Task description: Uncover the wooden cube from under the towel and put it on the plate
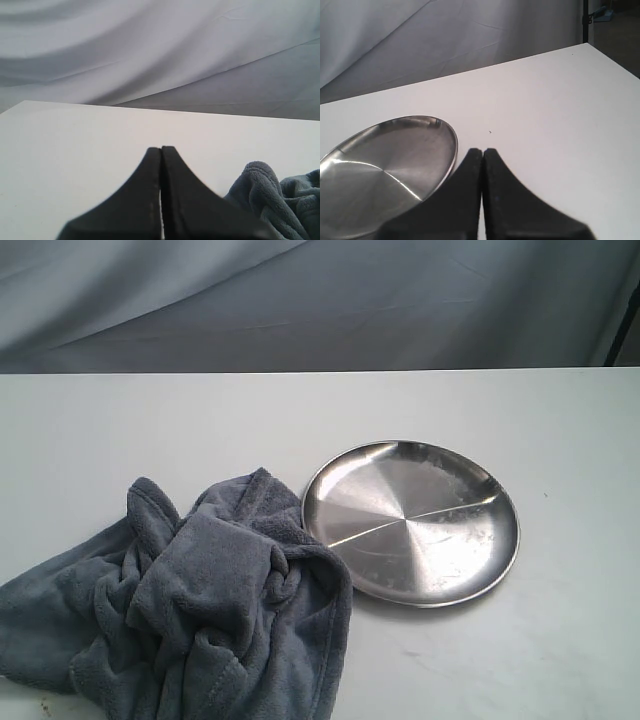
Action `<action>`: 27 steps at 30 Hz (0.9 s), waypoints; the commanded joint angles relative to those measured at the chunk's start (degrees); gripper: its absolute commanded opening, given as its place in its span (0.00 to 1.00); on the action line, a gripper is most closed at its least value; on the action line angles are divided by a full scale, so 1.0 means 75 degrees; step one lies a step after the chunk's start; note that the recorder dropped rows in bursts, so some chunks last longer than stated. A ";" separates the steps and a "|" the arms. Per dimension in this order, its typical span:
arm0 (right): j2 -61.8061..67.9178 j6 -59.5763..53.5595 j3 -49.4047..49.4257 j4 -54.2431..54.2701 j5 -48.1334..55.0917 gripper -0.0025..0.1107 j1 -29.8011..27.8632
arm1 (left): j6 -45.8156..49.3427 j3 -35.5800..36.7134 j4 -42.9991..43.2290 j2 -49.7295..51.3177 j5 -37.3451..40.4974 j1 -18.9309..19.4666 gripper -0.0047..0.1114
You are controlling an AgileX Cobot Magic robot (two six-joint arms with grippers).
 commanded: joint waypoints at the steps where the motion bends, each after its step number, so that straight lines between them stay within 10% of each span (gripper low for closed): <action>1: 0.0019 -0.0053 0.0027 -0.0057 0.0052 0.02 0.0009 | -0.0021 0.0031 0.0005 -0.0021 -0.0024 0.0005 0.04; 12: 0.0019 -0.0053 0.0027 -0.0031 -0.0260 0.02 0.0009 | -0.0021 0.0031 0.0005 -0.0021 -0.0024 0.0005 0.04; 18: 0.0019 0.0285 0.0027 -0.0031 -0.3276 0.02 0.0009 | -0.0021 0.0031 0.0005 -0.0021 -0.0024 0.0005 0.04; 27: 0.0019 0.0402 -0.0746 0.0486 -0.2155 0.02 0.0009 | -0.0021 0.0031 0.0005 -0.0021 -0.0024 0.0005 0.04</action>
